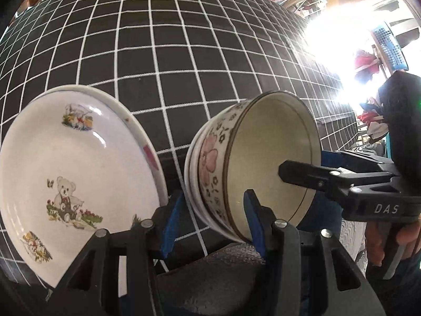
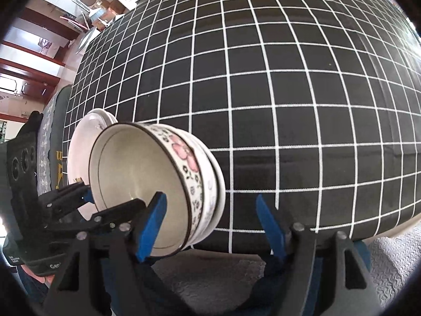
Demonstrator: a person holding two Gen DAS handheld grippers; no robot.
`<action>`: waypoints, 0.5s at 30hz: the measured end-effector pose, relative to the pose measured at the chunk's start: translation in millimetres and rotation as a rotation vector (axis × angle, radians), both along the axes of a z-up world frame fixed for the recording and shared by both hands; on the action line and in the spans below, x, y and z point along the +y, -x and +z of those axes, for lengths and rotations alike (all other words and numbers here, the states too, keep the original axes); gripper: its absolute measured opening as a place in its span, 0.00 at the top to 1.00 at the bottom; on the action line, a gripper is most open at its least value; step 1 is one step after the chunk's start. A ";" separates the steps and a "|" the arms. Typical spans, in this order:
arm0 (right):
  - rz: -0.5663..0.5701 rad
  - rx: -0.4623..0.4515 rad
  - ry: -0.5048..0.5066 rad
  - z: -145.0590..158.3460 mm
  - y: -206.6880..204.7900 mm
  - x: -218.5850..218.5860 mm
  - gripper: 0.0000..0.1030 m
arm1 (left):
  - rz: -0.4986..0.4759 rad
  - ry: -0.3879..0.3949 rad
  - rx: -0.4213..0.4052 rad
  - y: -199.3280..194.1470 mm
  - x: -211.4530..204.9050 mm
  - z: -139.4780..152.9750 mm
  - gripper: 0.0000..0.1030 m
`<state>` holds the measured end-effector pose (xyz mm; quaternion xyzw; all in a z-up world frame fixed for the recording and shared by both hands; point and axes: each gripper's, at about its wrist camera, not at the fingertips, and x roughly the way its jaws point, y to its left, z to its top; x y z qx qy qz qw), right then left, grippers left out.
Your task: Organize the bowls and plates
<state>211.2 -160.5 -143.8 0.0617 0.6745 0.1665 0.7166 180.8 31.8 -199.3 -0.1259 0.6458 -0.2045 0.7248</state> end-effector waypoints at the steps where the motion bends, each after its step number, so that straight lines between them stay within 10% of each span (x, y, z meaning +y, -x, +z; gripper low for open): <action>1: -0.001 0.001 -0.002 -0.8 -0.5 -0.5 0.28 | -0.003 0.001 0.001 -0.7 0.6 -0.9 0.57; 15: -0.054 0.048 -0.065 -16.1 -4.1 -7.8 0.28 | -0.037 -0.046 -0.003 -11.3 -11.0 -12.1 0.57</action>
